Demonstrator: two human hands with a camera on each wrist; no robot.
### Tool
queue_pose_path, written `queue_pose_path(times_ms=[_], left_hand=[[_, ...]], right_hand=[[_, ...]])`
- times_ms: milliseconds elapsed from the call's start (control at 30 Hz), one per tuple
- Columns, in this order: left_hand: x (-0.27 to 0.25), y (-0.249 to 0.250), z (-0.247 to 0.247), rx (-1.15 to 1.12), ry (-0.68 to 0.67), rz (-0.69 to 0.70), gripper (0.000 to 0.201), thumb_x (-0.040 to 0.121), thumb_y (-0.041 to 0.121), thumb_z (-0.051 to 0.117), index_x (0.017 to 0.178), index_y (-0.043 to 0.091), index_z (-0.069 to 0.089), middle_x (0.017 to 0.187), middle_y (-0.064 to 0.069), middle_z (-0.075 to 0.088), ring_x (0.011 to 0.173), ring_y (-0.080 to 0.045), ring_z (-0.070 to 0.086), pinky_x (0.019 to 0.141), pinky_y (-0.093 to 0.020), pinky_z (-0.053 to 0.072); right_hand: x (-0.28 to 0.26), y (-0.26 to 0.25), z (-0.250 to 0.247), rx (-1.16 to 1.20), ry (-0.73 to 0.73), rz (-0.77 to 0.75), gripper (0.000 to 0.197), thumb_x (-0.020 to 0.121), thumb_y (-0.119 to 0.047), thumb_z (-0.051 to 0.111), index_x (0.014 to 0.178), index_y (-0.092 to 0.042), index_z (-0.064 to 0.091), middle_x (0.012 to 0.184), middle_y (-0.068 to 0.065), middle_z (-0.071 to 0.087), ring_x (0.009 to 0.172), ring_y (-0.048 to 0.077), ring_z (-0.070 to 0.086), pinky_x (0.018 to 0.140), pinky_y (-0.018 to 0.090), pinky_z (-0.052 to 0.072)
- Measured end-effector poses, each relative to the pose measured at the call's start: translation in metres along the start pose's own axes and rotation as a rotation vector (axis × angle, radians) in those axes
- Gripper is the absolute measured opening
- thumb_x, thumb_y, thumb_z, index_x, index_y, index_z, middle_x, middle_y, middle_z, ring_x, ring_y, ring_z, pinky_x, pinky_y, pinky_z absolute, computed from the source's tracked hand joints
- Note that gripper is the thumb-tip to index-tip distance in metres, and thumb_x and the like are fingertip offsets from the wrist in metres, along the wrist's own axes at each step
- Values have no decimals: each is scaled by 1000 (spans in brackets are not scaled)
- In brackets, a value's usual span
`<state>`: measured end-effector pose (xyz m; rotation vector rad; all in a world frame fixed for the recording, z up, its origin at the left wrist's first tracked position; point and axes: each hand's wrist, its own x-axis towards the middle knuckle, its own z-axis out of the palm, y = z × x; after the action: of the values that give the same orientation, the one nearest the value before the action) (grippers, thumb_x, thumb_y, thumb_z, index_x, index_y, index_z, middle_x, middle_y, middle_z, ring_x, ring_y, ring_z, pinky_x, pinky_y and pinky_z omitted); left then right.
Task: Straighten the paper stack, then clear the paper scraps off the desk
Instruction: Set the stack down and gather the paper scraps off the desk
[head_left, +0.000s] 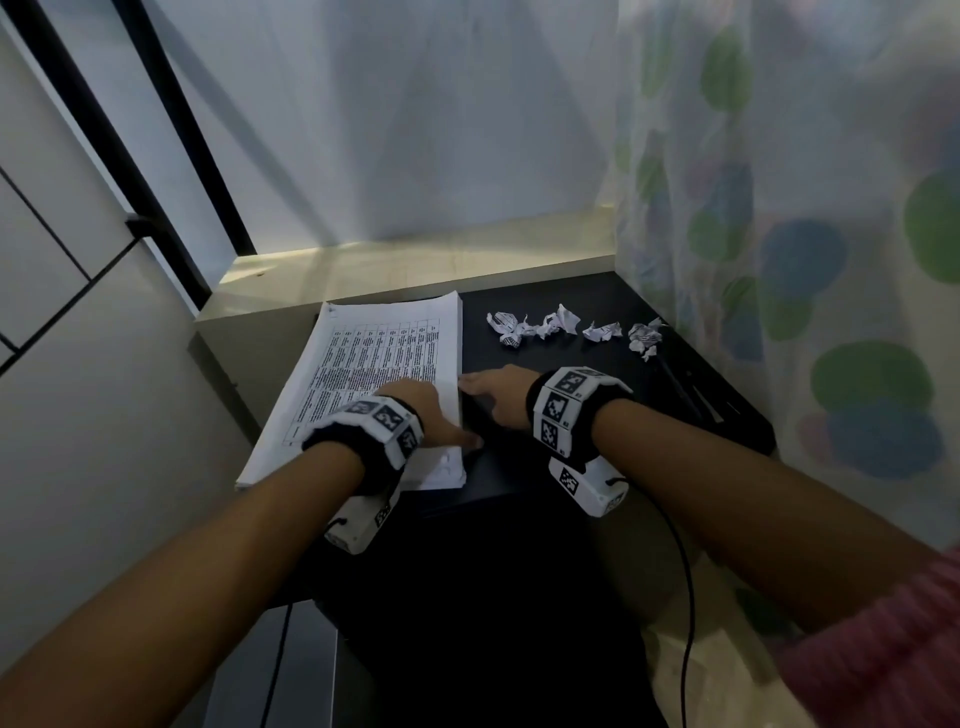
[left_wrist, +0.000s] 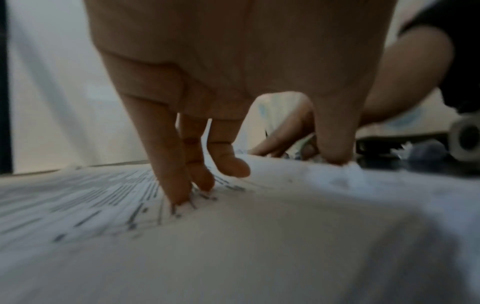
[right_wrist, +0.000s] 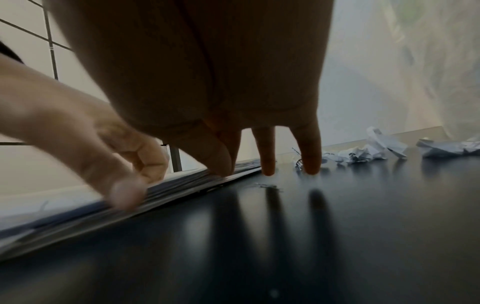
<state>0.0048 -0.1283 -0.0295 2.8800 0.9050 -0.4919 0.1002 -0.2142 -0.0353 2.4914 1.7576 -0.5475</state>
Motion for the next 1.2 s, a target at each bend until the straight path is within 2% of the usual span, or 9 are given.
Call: queue_pose_path(times_ms=[67, 167, 467, 567, 667, 767, 1033, 1100, 1200], left_hand=[[-3, 8, 2, 52, 69, 30, 55, 85, 53, 55, 117, 9, 59, 119, -11, 64, 111, -27, 60, 86, -30, 47], [-2, 11, 4, 93, 76, 9, 47, 89, 40, 54, 122, 6, 56, 124, -12, 62, 114, -27, 59, 91, -32, 47], [5, -27, -1, -117, 37, -28, 32, 86, 33, 57, 83, 2, 64, 79, -12, 55, 81, -28, 58, 66, -26, 39], [12, -49, 3, -267, 67, -63, 42, 89, 31, 55, 54, 11, 45, 58, -3, 44, 59, -18, 45, 51, -22, 30], [15, -58, 7, -379, 109, -58, 44, 91, 26, 54, 52, 14, 39, 56, 0, 41, 65, -20, 46, 51, -18, 29], [15, -55, 7, -401, 124, -52, 43, 92, 28, 53, 52, 14, 40, 56, 0, 41, 59, -18, 45, 51, -19, 29], [17, -29, 3, -291, 93, -68, 44, 89, 34, 52, 52, 13, 41, 55, 0, 41, 50, -11, 39, 46, -20, 29], [18, -24, 1, -316, 108, -76, 43, 89, 33, 52, 53, 13, 41, 55, -1, 42, 50, -12, 40, 46, -20, 30], [18, -20, -1, -329, 120, -80, 43, 88, 35, 52, 54, 12, 41, 56, -1, 43, 55, -18, 45, 47, -20, 30]], right_hand=[[0, 3, 0, 62, 7, 3, 60, 93, 2, 36, 149, -15, 26, 158, 2, 24, 144, 19, 27, 118, 25, 20], [2, 4, -1, 91, -24, 16, 60, 93, 3, 36, 149, -15, 27, 157, 4, 27, 144, 22, 29, 119, 31, 21], [6, 7, 3, 17, 41, 106, 52, 90, -7, 46, 142, -11, 42, 147, 12, 42, 135, 28, 42, 112, 38, 36], [9, -4, 10, -56, 46, 1, 55, 93, -10, 43, 146, -11, 33, 154, 9, 32, 140, 27, 35, 115, 37, 30], [13, -21, 18, -144, -9, -72, 57, 99, -25, 37, 151, -13, 17, 161, 2, 13, 146, 24, 21, 116, 45, 24], [21, -24, 24, -202, -80, 6, 61, 100, -40, 30, 152, -16, 10, 162, -4, 5, 149, 21, 10, 112, 60, 16], [-5, 25, 21, -268, -194, 198, 68, 97, -54, 21, 153, -18, 5, 161, -7, -2, 150, 17, -3, 116, 58, 6], [-17, 34, 18, -237, -216, 227, 65, 99, -49, 23, 153, -16, 9, 162, -5, 1, 150, 18, 1, 118, 55, 10], [-27, 46, 5, -141, -100, 212, 47, 101, -30, 33, 144, -13, 38, 152, 8, 35, 139, 27, 36, 113, 41, 31]])
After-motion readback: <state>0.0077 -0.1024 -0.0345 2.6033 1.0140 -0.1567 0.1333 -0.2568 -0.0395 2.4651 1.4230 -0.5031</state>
